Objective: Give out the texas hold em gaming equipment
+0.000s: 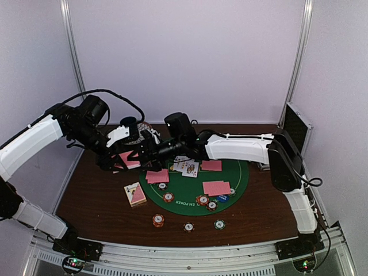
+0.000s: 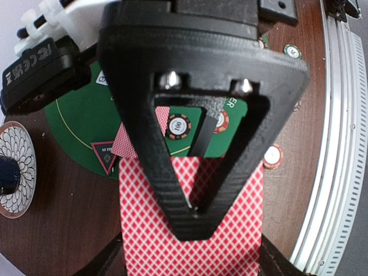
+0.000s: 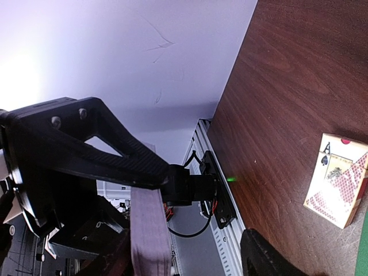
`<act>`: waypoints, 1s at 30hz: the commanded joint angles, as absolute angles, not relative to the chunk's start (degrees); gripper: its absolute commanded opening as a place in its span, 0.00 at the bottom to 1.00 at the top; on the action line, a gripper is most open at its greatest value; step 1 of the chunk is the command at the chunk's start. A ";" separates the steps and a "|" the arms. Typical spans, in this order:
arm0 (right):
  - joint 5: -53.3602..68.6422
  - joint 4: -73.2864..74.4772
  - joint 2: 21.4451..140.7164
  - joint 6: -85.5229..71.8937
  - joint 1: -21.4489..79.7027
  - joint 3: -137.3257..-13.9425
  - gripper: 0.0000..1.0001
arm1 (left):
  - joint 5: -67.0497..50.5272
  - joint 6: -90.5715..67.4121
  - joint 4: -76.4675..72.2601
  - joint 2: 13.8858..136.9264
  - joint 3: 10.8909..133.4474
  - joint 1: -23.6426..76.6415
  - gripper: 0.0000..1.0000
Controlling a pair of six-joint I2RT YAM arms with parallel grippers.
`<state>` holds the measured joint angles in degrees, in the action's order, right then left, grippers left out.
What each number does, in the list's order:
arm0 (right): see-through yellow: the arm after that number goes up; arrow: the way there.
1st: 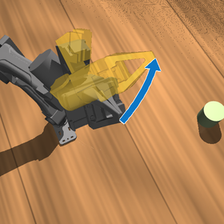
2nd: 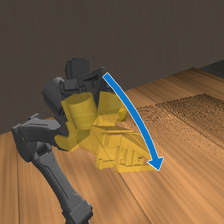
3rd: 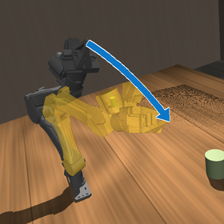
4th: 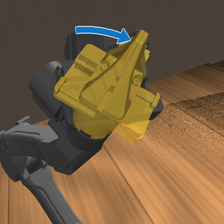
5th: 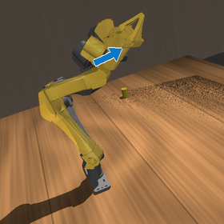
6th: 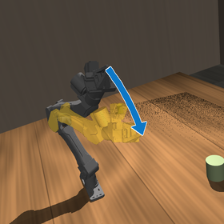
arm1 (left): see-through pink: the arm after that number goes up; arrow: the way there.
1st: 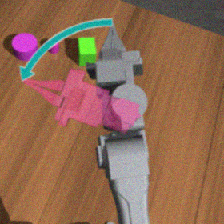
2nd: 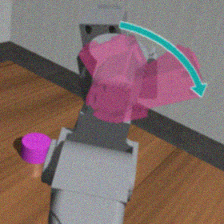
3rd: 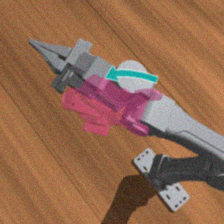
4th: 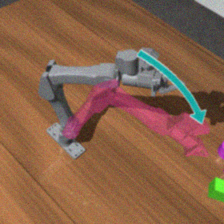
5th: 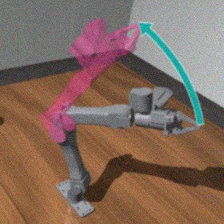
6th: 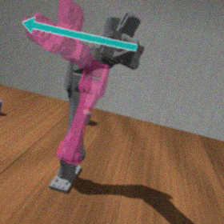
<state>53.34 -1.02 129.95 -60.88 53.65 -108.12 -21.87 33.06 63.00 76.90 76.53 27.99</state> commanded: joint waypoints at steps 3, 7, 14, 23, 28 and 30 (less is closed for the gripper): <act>51.42 3.74 126.79 -58.67 50.57 -103.62 0.60 | -23.45 32.87 61.55 75.53 77.43 27.95 0.00; 51.49 4.55 125.73 -57.85 50.45 -103.37 0.59 | -23.43 32.81 61.57 75.54 77.26 27.95 0.00; 51.92 1.60 122.95 -59.86 50.10 -102.37 0.40 | -22.89 32.87 61.57 75.53 76.82 27.95 0.00; 52.61 1.81 121.44 -60.15 50.19 -101.95 0.25 | -21.98 33.13 61.57 75.74 76.51 27.95 0.00; 53.26 0.21 121.05 -61.40 50.62 -101.86 0.20 | -21.62 33.18 61.56 75.87 76.22 27.95 0.00; 53.64 0.18 121.24 -61.65 50.79 -102.31 0.19 | -21.51 33.21 61.54 76.00 76.36 27.95 0.00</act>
<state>53.60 0.49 123.31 -60.75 50.85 -102.72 -21.15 33.06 63.07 76.90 76.38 27.97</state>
